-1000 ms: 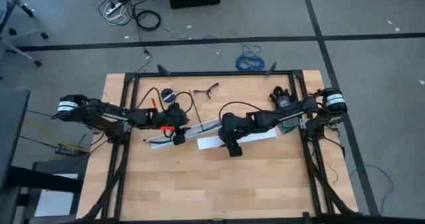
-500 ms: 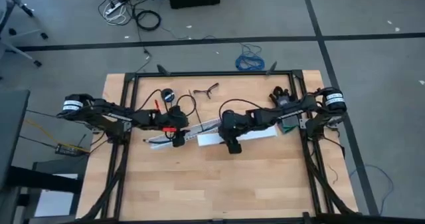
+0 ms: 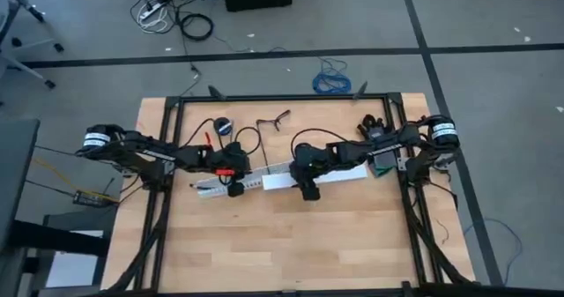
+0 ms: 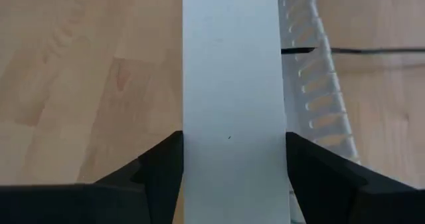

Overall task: Ziptie cables
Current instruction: Close the white cable duct

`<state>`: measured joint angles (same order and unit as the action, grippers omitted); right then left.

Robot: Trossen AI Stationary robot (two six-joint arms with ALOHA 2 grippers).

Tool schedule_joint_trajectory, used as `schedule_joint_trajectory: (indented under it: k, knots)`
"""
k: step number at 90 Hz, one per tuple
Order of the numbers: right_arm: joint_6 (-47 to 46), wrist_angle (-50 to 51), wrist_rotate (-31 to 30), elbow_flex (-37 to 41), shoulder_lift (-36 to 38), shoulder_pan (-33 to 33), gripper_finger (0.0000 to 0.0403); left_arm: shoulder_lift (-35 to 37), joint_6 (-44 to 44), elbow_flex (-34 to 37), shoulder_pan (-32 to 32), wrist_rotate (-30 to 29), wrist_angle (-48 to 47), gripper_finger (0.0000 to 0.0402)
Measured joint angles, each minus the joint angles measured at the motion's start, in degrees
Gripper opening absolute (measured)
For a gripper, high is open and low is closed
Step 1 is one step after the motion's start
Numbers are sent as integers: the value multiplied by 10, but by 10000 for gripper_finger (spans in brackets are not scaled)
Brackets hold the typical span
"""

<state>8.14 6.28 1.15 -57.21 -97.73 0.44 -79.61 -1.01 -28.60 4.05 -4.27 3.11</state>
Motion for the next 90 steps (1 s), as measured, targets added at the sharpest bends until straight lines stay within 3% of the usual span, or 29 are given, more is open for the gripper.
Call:
schedule_joint_trajectory:
  k: [45,60,74,90]
  knots:
    - [26,69,-3,-45,21,-9,234,2,-35,-12,-23,-1,-29,5]
    - [20,105,-3,-45,22,-16,234,2,-65,-46,-60,-37,-64,5]
    - [1,109,14,-45,23,-17,234,2,-34,-62,-68,-91,-91,4]
    - [-21,133,21,-45,23,-17,234,2,-17,-67,-69,-89,-100,4]
